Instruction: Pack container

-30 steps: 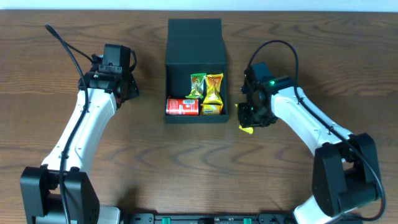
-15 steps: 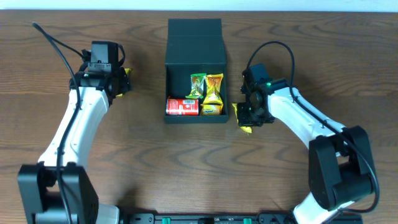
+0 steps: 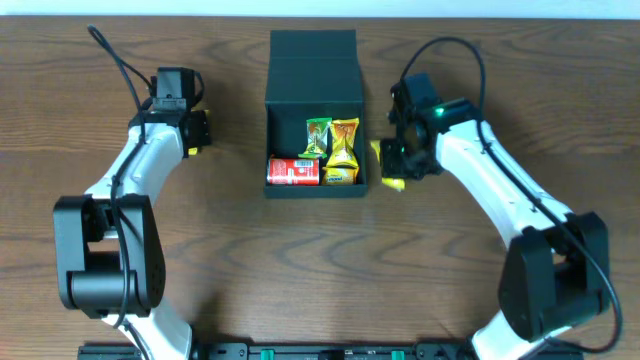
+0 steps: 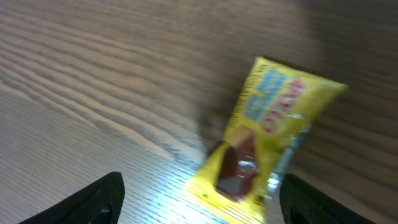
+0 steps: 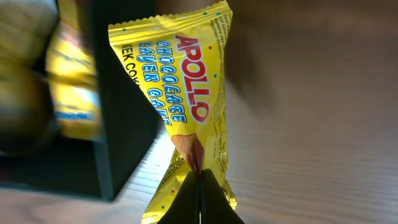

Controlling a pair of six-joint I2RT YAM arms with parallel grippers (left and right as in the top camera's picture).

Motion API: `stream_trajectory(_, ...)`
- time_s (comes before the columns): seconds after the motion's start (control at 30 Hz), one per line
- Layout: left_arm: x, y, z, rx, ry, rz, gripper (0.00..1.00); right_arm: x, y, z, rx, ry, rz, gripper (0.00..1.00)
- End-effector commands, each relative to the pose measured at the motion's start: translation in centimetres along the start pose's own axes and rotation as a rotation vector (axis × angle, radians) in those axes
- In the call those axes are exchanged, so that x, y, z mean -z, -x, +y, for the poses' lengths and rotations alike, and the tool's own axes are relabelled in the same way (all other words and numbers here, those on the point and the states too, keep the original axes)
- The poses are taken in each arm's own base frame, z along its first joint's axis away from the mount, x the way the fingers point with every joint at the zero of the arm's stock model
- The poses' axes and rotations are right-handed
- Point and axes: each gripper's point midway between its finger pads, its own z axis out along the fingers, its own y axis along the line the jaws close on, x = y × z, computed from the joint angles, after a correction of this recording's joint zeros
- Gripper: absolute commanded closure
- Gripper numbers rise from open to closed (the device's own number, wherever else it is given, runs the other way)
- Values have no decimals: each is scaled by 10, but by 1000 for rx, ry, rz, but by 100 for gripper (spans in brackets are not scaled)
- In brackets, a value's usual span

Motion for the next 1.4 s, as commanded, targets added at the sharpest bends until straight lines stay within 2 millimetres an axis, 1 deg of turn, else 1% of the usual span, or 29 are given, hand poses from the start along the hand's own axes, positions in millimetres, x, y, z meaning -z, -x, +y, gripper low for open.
stream_trajectory(0.0,-10,1,10,7,10,-2,19,40,23,10,3,17,-125,98)
stream_trajectory(0.1,-12,8,9,28,-24,-21,18,54,32,10,5,10,-167,99)
stream_trajectory(0.17,-17,9,6,40,-55,-23,18,61,36,11,5,14,-182,99)
stream_trajectory(0.2,-21,7,3,43,-78,-14,15,63,37,11,6,13,-186,99)
stream_trajectory(0.23,-24,4,-2,45,-110,-1,14,64,38,11,5,8,-191,99)
stream_trajectory(0.33,-31,-5,-18,38,-217,42,15,65,38,9,4,-2,-193,98)
stream_trajectory(0.4,-32,-9,-26,11,-259,53,20,65,38,9,4,-3,-192,98)
stream_trajectory(0.43,-33,-9,-26,1,-262,54,25,65,38,9,4,-3,-192,98)
stream_trajectory(0.6,-33,-9,-26,-24,-264,51,39,65,39,7,0,-11,-195,99)
stream_trajectory(0.63,-33,-9,-26,-24,-264,51,44,65,39,7,0,-13,-195,98)
stream_trajectory(0.67,-33,-9,-26,-24,-264,51,52,65,39,7,0,-13,-195,98)
stream_trajectory(0.77,-33,-9,-26,-24,-264,51,66,65,39,7,0,-13,-195,99)
stream_trajectory(0.8,-33,-9,-26,-24,-264,51,69,65,39,7,0,-13,-195,99)
stream_trajectory(0.9,-33,-9,-26,-24,-264,51,83,65,38,7,-1,-14,-192,98)
stream_trajectory(1.0,-33,-10,-26,-24,-264,54,94,65,37,6,0,-16,-189,99)
stream_trajectory(1.27,-32,-10,-26,-24,-263,55,94,65,36,6,-1,-19,-187,99)
stream_trajectory(1.33,-26,-3,-25,-23,-263,50,94,69,40,8,0,-14,-200,99)
stream_trajectory(1.37,-19,4,-24,-22,-264,42,95,74,44,10,3,-5,-214,99)
